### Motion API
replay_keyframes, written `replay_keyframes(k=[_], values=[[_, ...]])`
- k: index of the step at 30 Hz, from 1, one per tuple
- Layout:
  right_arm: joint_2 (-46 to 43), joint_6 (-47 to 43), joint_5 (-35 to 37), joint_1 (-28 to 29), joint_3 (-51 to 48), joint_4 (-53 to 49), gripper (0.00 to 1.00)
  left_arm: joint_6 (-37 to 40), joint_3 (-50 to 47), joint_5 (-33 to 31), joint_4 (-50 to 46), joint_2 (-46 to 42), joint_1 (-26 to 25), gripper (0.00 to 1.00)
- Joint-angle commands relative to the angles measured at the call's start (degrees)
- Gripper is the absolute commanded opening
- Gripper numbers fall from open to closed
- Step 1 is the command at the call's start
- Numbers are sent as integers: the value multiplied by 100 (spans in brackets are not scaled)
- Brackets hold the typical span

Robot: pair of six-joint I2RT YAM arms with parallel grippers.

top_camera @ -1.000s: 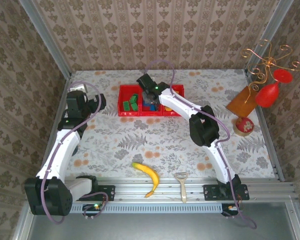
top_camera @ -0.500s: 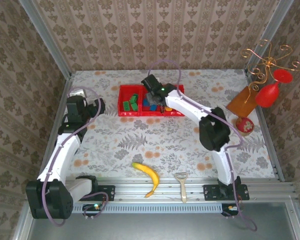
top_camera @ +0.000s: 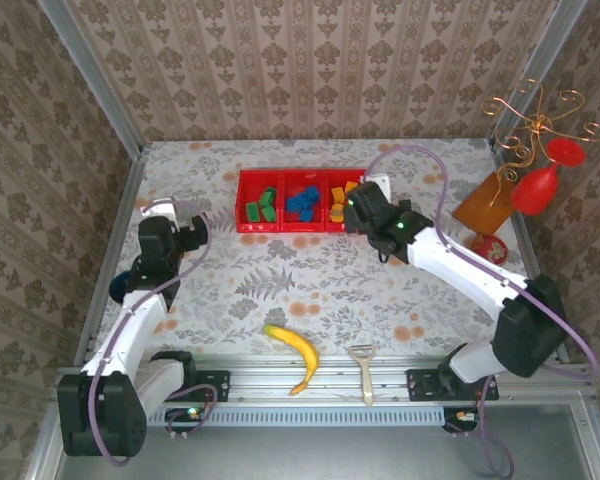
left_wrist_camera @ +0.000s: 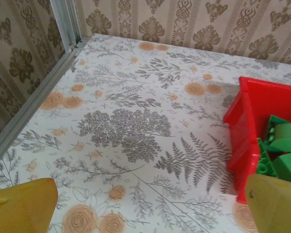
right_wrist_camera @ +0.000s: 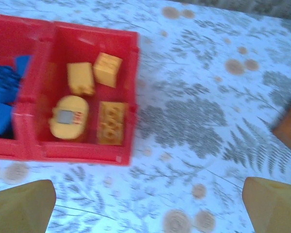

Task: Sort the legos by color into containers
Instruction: Reset both arms

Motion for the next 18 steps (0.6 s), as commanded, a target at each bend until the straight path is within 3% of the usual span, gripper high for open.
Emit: replay_keyframes(k=[1, 6, 18], values=[[-642, -60, 526, -280, -693, 502, 100, 670, -490, -199, 1197, 188, 62, 100], [-1356, -475, 481, -816, -1645, 1194, 100, 913, -917, -5, 2364, 798, 75, 100], [-2248, -1574, -346, -1936, -3365, 3540, 100, 1180, -988, 496, 3512, 1956, 131, 100]])
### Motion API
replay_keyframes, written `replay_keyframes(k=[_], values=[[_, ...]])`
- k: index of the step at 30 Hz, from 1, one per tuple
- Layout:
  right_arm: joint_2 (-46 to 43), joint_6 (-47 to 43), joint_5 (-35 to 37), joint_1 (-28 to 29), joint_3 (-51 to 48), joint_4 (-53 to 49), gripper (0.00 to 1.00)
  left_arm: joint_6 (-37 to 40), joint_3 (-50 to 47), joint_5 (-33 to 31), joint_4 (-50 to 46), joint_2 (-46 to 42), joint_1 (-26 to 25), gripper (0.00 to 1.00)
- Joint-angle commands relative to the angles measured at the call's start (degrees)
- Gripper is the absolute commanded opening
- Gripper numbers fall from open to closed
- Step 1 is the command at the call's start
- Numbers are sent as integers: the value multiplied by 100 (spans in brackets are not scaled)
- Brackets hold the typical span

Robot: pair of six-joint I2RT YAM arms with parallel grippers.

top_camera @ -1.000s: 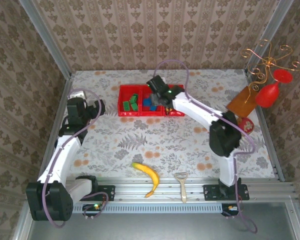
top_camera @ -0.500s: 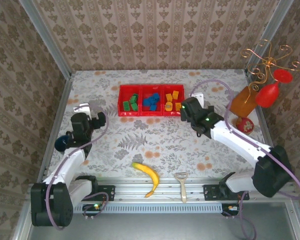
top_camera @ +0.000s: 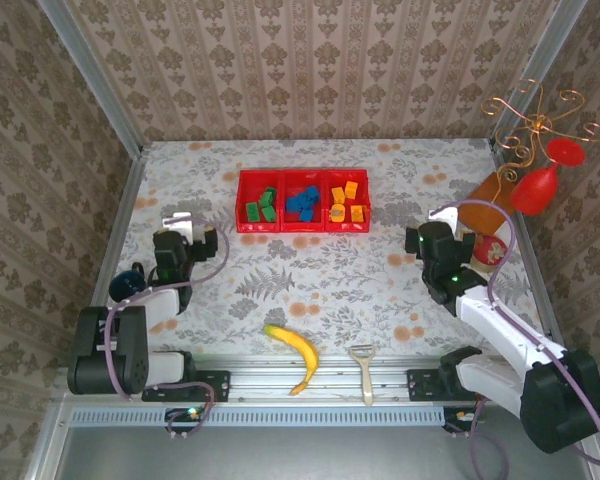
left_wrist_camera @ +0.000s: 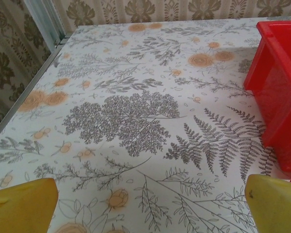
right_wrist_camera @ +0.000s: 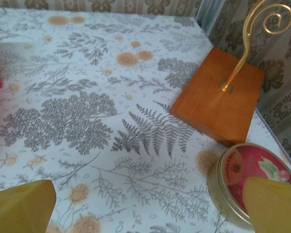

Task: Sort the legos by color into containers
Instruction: Reset both arms

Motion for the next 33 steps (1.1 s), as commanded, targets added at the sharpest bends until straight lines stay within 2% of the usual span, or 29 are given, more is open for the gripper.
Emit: replay_keyframes(k=[1, 5, 7, 10, 14, 16, 19, 27, 33], values=[[-84, -387, -442, -274, -278, 1044, 100, 284, -62, 214, 589, 118, 56, 100], [43, -409, -1053, -683, -592, 1699, 100, 399, -215, 299, 1243, 360, 154, 100], [157, -484, -1335, -834, -677, 1991, 100, 369, -319, 471, 1779, 642, 280, 100], [383, -566, -1668, -1024, -687, 2241, 100, 248, -310, 824, 2054, 985, 472, 100], [715, -630, -2061, -1232, -754, 2879, 100, 172, -178, 1466, 2220, 1451, 700, 100], [889, -661, -2239, -1329, -792, 3205, 100, 193, 33, 1882, 1742, 1401, 801, 100], [1157, -596, -2531, -1490, -737, 3356, 100, 322, 107, 2142, 1686, 1434, 777, 100], [1887, -412, -3160, -1617, -836, 4346, 100, 381, 151, 1978, 1618, 1436, 707, 100], [2962, -529, -3543, -1617, -676, 4936, 100, 399, 162, 1902, 1573, 1431, 674, 100]])
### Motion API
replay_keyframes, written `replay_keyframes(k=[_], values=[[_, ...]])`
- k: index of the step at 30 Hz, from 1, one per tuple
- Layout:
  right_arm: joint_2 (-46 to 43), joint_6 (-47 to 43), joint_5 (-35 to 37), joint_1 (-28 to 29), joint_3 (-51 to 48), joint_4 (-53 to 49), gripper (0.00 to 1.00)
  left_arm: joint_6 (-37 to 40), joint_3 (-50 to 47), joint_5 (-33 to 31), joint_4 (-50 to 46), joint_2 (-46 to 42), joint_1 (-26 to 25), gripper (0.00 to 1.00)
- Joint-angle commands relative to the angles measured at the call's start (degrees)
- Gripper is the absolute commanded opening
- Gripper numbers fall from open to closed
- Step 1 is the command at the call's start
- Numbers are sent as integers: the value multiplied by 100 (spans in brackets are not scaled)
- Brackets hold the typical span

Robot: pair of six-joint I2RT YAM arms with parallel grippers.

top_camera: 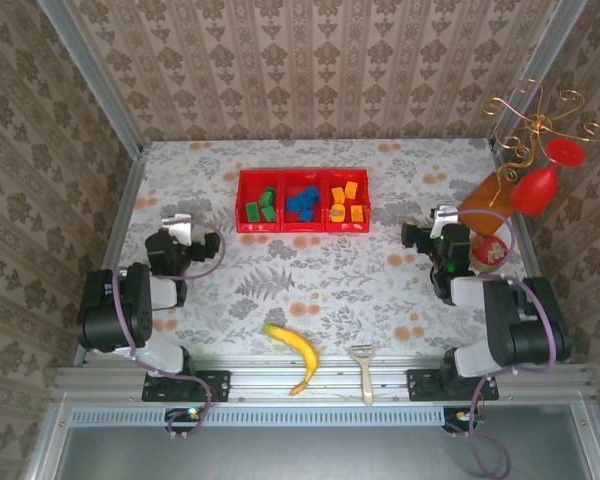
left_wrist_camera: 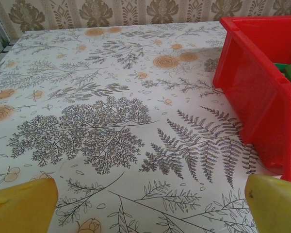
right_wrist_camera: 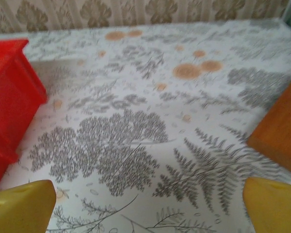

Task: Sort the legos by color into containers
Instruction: Reset both arms

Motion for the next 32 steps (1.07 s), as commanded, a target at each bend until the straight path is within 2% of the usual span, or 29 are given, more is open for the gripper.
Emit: replay_keyframes(k=[1, 5, 10, 17, 32], values=[[208, -89, -390, -19, 185, 171, 100, 134, 150, 48, -22, -18, -53, 100], [252, -94, -327, -5, 216, 216, 100, 147, 165, -86, -77, -29, -96, 100], [241, -111, -252, 34, 219, 199, 100, 49, 220, -688, -196, -35, -179, 100], [237, -111, -235, 43, 217, 185, 100, 56, 278, -1083, -303, -43, -290, 100], [233, -115, -228, 51, 216, 175, 100, 51, 265, -1116, -303, -50, -299, 100]])
